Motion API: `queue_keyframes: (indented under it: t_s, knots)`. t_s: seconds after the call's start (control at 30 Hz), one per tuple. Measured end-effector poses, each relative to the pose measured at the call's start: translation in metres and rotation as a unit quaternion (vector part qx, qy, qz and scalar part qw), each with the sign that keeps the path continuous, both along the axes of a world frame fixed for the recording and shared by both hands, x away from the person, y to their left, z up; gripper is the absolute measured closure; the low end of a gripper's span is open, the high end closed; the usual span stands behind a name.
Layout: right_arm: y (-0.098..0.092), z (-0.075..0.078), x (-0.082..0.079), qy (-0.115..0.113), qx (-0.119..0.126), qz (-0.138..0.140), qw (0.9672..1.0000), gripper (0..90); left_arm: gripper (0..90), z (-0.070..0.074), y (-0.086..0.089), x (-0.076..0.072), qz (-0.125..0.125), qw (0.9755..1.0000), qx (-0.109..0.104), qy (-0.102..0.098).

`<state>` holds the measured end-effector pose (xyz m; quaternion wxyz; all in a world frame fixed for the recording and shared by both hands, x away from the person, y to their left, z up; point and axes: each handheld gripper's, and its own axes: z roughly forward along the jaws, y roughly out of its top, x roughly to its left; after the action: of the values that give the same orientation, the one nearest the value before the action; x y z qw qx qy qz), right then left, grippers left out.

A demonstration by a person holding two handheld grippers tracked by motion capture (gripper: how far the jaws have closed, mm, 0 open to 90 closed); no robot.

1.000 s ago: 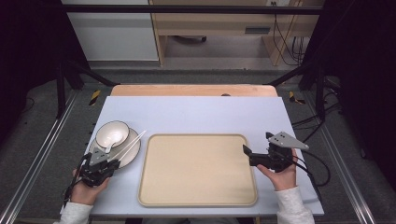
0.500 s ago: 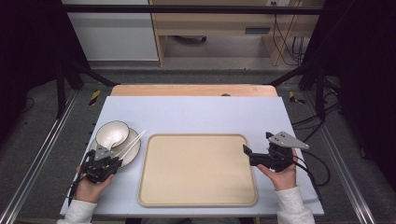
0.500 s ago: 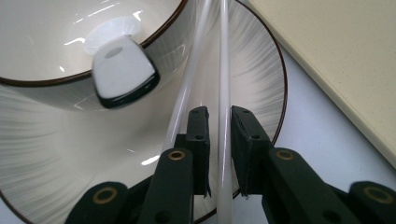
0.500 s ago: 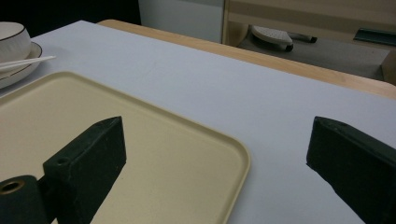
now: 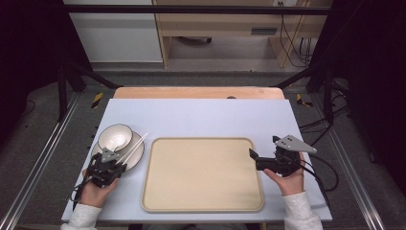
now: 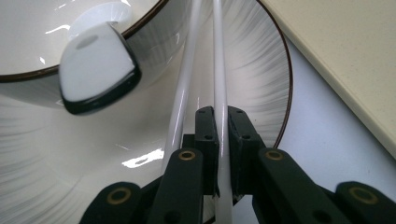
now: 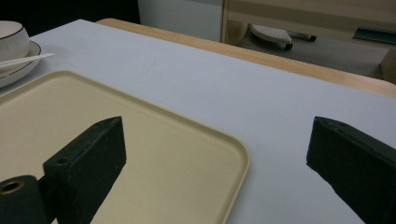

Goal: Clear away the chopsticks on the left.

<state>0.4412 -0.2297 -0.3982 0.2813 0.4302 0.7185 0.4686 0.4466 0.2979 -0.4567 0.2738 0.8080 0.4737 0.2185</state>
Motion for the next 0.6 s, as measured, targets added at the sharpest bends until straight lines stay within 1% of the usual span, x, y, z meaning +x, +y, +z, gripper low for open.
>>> queue_keyframes:
  t_s: [0.1, 0.13, 0.3, 0.4, 0.43, 0.47, 0.57, 0.6]
  knots:
    - [0.0, 0.0, 0.0, 0.0, 0.0, 0.0, 1.0, 5.2, 83.8, 0.001, 0.0, -0.002, 0.001, 1.0, -0.003, -0.003]
    - [0.0, 0.0, 0.0, 0.0, 0.0, -0.001, 1.0, 5.1, 83.8, 0.001, -0.001, -0.003, 0.001, 1.0, -0.007, -0.006]
    - [-0.002, 0.002, -0.001, -0.003, 0.002, -0.004, 1.0, 5.0, 83.9, 0.008, -0.003, -0.008, 0.004, 0.9997, -0.016, -0.019]
    - [-0.003, 0.002, -0.002, -0.005, 0.002, -0.004, 1.0, 5.1, 83.9, 0.01, -0.005, -0.01, 0.008, 0.9995, -0.021, -0.022]
    - [-0.003, 0.003, -0.002, -0.005, 0.005, -0.006, 1.0, 5.0, 83.9, 0.013, -0.007, -0.013, 0.01, 0.9993, -0.024, -0.028]
    - [-0.003, 0.003, -0.002, -0.005, 0.005, -0.006, 1.0, 5.0, 83.9, 0.013, -0.007, -0.013, 0.01, 0.9993, -0.024, -0.028]
    - [-0.004, 0.003, -0.003, -0.006, 0.006, -0.007, 0.9999, 4.9, 83.9, 0.017, -0.012, -0.018, 0.017, 0.9985, -0.033, -0.041]
    - [-0.004, 0.003, -0.003, -0.006, 0.006, -0.007, 0.9999, 4.9, 83.9, 0.017, -0.012, -0.018, 0.017, 0.9985, -0.033, -0.041]
